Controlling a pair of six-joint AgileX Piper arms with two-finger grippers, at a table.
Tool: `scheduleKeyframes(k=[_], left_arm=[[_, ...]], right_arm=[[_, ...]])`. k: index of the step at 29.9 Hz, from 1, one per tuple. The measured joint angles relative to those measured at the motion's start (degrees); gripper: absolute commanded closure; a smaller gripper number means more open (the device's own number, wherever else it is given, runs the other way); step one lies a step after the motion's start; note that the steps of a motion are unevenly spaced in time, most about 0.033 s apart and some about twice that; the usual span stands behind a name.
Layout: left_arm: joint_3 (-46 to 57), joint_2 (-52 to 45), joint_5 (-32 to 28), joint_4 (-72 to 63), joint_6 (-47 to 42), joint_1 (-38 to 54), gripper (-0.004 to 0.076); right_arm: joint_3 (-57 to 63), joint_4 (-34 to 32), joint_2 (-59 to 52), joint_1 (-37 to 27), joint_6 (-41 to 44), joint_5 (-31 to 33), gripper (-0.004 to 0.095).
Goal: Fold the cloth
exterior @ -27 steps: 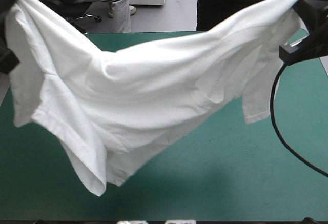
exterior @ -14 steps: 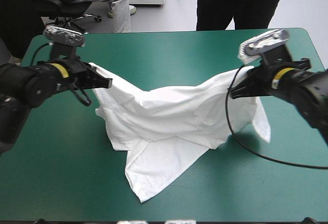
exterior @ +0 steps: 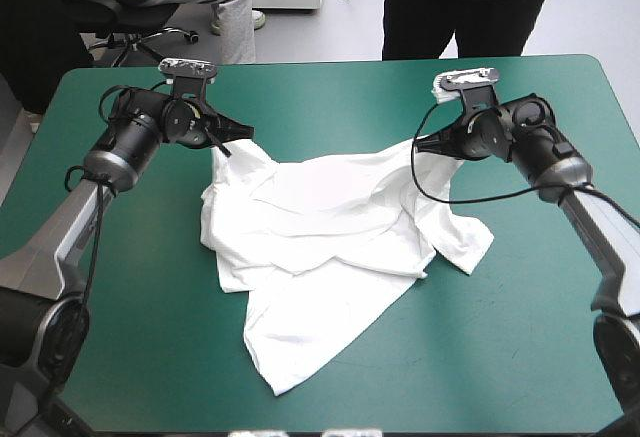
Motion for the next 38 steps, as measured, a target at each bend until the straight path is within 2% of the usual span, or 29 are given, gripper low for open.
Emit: scheduleKeyframes(k=[6, 8, 9, 12, 13, 15, 17, 18, 26, 31, 38], left_arm=[[-3.48, 7.22, -2.29, 1.54, -1.16, 0.77, 0.0740], [-4.26, 9.19, -2.84, 1.66, -1.62, 1.31, 0.0719], [-4.46, 10.00, -3.17, 1.66, -1.67, 1.40, 0.0685], [-4.76, 11.79, -3.97, 1.47, -1.00, 1.91, 0.0501], [-4.77, 12.26, -3.97, 1.16, -0.27, 2.03, 0.0412], [-4.77, 12.71, -3.81, 0.00, 0.98, 2.18, 0.0251], [-4.84, 12.78, -3.75, -1.51, 2.55, 2.24, 0.0139], [-4.98, 12.72, -3.65, -2.27, 3.15, 2.24, 0.0123], [-6.65, 5.79, 6.86, -2.48, 7.10, 2.29, 0.0206], [-6.66, -0.69, 13.22, -1.74, 8.57, 2.29, 0.0243], [-5.37, -13.25, 20.29, -1.88, 9.60, 2.29, 0.0271]], right_arm=[[-7.50, 3.91, 8.77, -3.89, -1.67, -0.22, 0.0923], [-9.33, 4.35, 10.49, -4.31, -1.89, -0.28, 0.0883], [-9.84, 4.53, 11.01, -4.52, -2.35, -0.23, 0.0830], [-10.62, 5.95, 12.23, -4.57, -4.88, -0.23, 0.0586], [-10.69, 6.54, 12.71, -4.59, -5.96, -0.11, 0.0490], [-10.86, 8.23, 13.47, -4.59, -7.28, -0.04, 0.0362], [-10.86, 9.73, 14.11, -4.59, -8.25, 0.29, 0.0322], [-10.86, 10.07, 14.20, -4.59, -8.25, 0.61, 0.0329], [-11.45, 8.56, 10.22, -4.64, -9.45, 6.99, 0.0397], [-11.58, 8.51, 4.15, -4.66, -11.09, 10.93, 0.0399], [-11.39, 8.51, -5.15, -4.66, -11.51, 19.40, 0.0423]])
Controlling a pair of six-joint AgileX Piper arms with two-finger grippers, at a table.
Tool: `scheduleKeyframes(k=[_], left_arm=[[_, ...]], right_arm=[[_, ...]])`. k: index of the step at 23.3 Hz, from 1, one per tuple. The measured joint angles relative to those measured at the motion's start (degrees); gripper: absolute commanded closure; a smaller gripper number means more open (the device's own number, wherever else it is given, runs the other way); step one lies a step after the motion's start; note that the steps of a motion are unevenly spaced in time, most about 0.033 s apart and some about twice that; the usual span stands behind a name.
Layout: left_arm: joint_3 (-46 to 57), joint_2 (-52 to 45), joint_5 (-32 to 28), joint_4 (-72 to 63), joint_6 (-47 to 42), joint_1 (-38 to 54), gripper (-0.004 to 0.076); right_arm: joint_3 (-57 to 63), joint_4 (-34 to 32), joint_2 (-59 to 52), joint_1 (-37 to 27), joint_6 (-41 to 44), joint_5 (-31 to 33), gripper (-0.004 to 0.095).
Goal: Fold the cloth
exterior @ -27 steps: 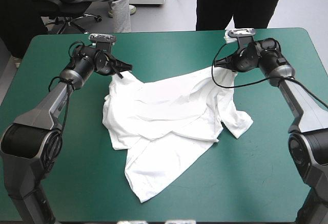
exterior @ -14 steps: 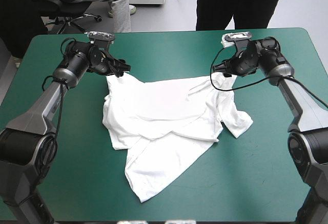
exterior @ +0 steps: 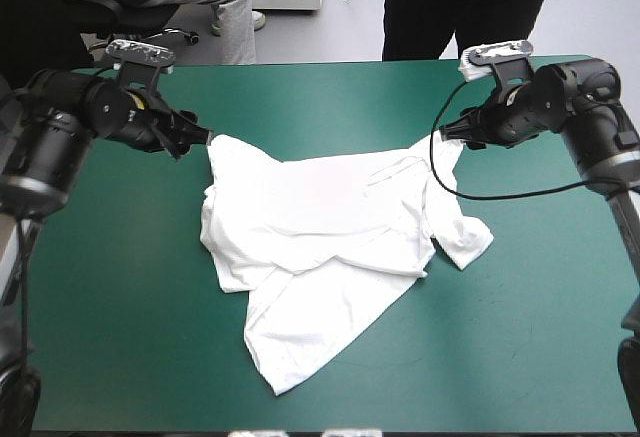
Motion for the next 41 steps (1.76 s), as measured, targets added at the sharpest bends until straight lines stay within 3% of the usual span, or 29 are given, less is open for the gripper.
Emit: scheduleKeyframes(k=[6, 11, 14, 19, 25, 36, 37, 40, 41], left_arm=[[9.54, -9.29, 1.47, -1.58, -0.50, 0.00, 0.0278], [20.61, -10.37, 2.91, -7.19, -1.70, -0.85, 0.0283], [25.20, -10.37, 2.00, -7.27, -3.45, -6.06, 0.0323], [32.03, -10.37, 0.61, -6.21, -10.34, -17.44, 0.0323], [39.85, -10.25, -4.07, -6.04, -16.22, -26.52, 0.0321], [47.06, -2.44, -11.89, -5.97, -18.55, -27.90, 0.0327], [47.02, -0.70, -12.32, -5.97, -18.61, -27.90, 0.0339], [46.43, 0.89, -11.40, -5.77, -18.55, -27.97, 0.0539], [46.29, 1.13, -11.32, -5.72, -18.40, -27.97, 0.0647]], right_arm=[[1.58, 0.00, -4.48, 0.00, 0.00, 1.92, 0.0452], [1.77, 0.85, -4.62, 0.00, 0.00, 1.91, 0.0454], [1.94, 1.09, -4.62, 0.00, 0.00, 1.99, 0.0462], [1.94, 1.09, -4.62, 0.00, 0.00, 2.13, 0.0477], [1.94, 1.09, -4.62, 0.00, 0.05, 2.13, 0.0481], [1.96, 1.09, -4.62, 0.00, 0.16, 3.34, 0.0481], [1.96, 1.09, -4.62, 0.00, 0.16, 3.80, 0.0481], [2.21, 1.09, -4.62, 0.00, 0.11, 4.62, 0.0481], [2.38, 1.09, -4.62, 0.00, -0.16, 4.96, 0.0480]])
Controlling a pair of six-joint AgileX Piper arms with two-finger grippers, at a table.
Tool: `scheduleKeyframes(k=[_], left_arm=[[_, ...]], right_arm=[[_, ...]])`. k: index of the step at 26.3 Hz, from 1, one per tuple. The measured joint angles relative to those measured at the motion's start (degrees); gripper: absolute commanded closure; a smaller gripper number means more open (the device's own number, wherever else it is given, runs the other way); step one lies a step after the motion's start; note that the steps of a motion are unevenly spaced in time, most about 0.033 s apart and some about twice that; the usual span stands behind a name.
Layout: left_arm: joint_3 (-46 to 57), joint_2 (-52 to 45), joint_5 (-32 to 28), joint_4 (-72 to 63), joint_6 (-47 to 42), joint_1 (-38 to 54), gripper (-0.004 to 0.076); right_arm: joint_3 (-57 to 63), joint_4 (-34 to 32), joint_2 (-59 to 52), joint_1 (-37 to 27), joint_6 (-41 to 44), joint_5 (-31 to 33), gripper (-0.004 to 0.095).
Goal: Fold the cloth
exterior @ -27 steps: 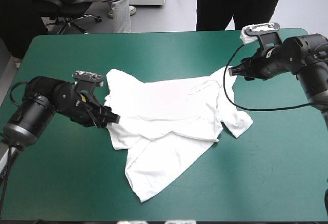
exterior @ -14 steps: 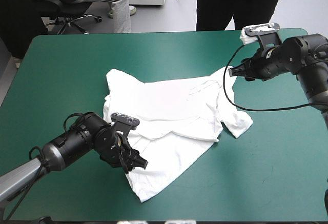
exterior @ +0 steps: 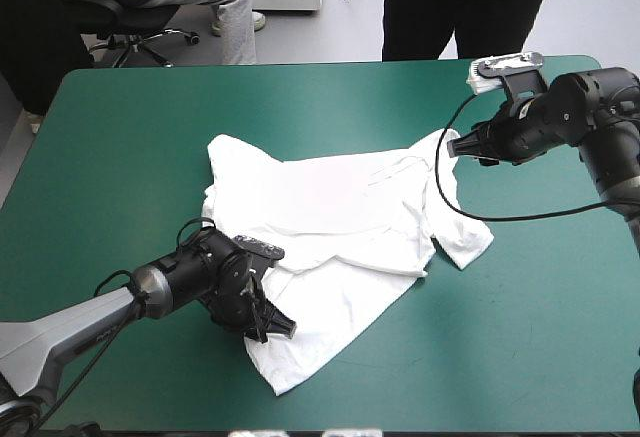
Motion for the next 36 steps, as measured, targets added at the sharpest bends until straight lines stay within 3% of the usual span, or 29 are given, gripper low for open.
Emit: scheduleKeyframes(k=[1, 6, 8, 18, 28, 30, 33, 36], left_arm=[[-0.22, 0.22, 0.00, -0.16, 0.39, 0.00, 0.0735], [-0.40, 0.44, -0.67, -1.59, 2.31, 0.00, 0.0741], [-0.40, 0.44, -0.67, -1.72, 2.43, 0.00, 0.0741], [-0.40, 0.44, -0.69, -1.82, 3.12, 0.00, 0.0741], [-0.40, 0.44, -0.64, -2.19, 3.96, 0.00, 0.0741], [-0.40, 0.44, -0.70, -2.19, 3.96, 0.00, 0.0741], [-0.40, 0.44, -0.87, -2.19, 3.96, 0.00, 0.0741], [-0.40, 0.44, -0.86, -2.19, 3.96, 0.00, 0.0741]], right_arm=[[0.40, 0.00, 0.00, 0.00, -0.32, 0.62, 0.0480], [10.67, -1.58, 0.00, 0.00, -0.52, 2.21, 0.0355], [16.84, -1.86, 0.00, 0.00, -0.52, -0.37, 0.0306], [27.75, 1.51, 2.38, 0.00, -0.72, -11.70, 0.0301], [27.87, 4.19, 11.88, 0.00, -0.72, -15.03, 0.0305], [27.76, 4.61, 13.05, 0.00, -0.72, -15.41, 0.0332], [27.45, 4.52, 14.01, -0.11, -0.72, -15.08, 0.0470], [26.81, 2.99, 15.09, -0.11, -0.52, -13.99, 0.0738]])
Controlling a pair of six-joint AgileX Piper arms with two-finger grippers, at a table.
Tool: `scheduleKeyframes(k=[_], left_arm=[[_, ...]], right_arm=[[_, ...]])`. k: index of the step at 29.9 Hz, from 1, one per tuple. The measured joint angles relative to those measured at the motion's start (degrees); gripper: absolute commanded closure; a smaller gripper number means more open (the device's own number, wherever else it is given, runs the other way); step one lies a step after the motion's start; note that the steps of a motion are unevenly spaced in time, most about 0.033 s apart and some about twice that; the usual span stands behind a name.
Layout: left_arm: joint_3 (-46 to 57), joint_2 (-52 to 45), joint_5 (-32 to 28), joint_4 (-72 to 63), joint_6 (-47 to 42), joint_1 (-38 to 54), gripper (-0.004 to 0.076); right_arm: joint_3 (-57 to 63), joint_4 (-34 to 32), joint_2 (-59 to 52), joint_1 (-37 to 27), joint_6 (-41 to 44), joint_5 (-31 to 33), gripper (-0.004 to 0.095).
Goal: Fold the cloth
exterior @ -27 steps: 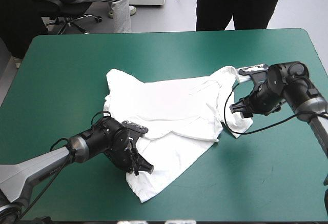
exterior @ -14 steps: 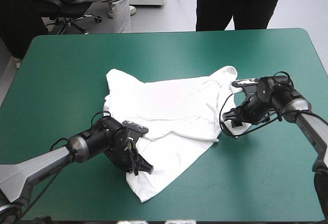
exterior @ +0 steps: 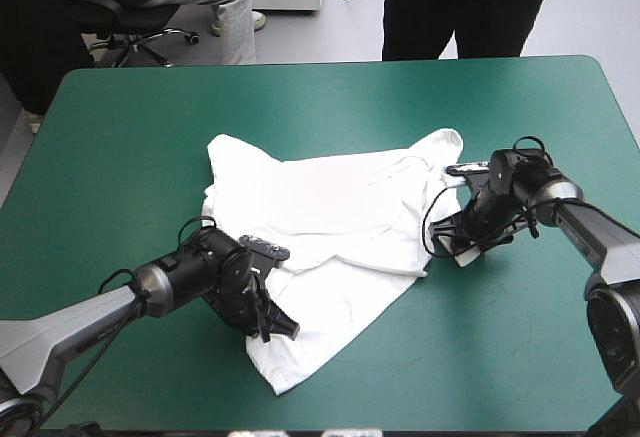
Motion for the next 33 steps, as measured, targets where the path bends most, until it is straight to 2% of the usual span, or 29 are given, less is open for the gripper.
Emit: scheduleKeyframes(k=[2, 11, 17, 25, 30, 33], left_arm=[[0.00, 0.04, 0.00, 0.00, 0.00, 0.00, 0.0741], [-0.84, -0.49, 0.58, -0.10, 0.07, 0.17, 0.0741], [-5.31, -3.86, 1.77, 0.01, 0.26, 3.41, 0.0741], [-23.40, -11.98, 8.79, 1.06, 3.23, 12.52, 0.0741], [-39.76, -13.10, 13.33, 2.16, 5.68, 15.70, 0.0741], [-49.71, -13.04, 14.06, 2.60, 6.86, 16.31, 0.0741]], right_arm=[[-0.30, -1.68, 0.51, 0.06, 0.00, 0.34, 0.0929], [-0.60, -2.73, -0.48, 0.11, -1.26, 0.37, 0.0925], [-1.32, 1.08, -6.49, 0.82, -1.66, 1.99, 0.0926], [-10.81, 1.24, -21.67, 0.82, -3.43, 5.83, 0.0925], [-19.66, 1.55, -27.13, 0.82, -4.46, 7.75, 0.0926], [-26.33, 2.19, -28.54, 0.82, -5.00, 8.35, 0.0926]])
